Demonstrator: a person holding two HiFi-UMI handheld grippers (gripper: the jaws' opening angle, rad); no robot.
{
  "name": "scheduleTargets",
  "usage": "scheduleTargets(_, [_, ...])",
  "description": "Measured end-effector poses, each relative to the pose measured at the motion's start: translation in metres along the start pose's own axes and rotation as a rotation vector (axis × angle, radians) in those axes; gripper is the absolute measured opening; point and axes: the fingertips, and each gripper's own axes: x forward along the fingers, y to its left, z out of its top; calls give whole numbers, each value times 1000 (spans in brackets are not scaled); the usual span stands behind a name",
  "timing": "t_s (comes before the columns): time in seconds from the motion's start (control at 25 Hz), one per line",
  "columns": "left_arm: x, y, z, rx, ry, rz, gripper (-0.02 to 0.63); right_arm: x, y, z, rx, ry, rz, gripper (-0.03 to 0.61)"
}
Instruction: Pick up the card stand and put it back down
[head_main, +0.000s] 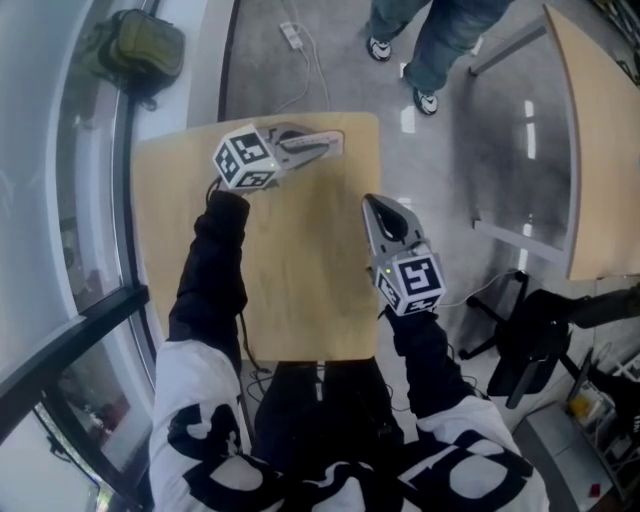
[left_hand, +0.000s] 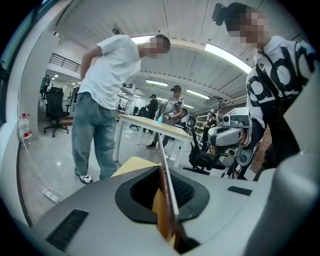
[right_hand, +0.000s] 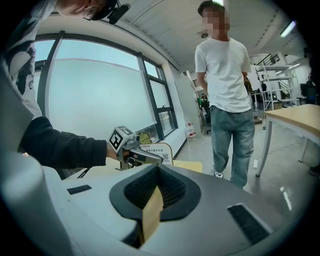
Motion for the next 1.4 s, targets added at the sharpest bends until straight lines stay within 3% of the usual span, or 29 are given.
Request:
scheduleTargets(0.32, [1, 1, 2, 36, -24, -11, 29, 3, 8, -2, -8, 13, 12, 11])
scheduleTargets(0.48, [-4, 5, 4, 32, -40, 16, 50, 2, 13, -5, -12, 20, 16, 11])
scheduleTargets(0.6, [-12, 6, 2, 26, -32, 47, 100, -1, 16, -5, -12, 22, 8, 11])
scheduleTargets(0.8, [-46, 9, -4, 13, -20, 159, 172, -10, 34, 0, -23, 8, -7, 11])
scheduleTargets(1.0, [-92, 10, -12, -74, -88, 298, 173, -17, 45, 5, -31, -6, -25, 11])
scheduleTargets(1.2, [-140, -31, -9, -126, -165, 372, 172, -43, 76, 21, -39, -38, -64, 11])
scheduleTargets(1.4, [-167, -79, 15, -110, -208, 430, 170, -68, 98, 36, -41, -76, -86, 11])
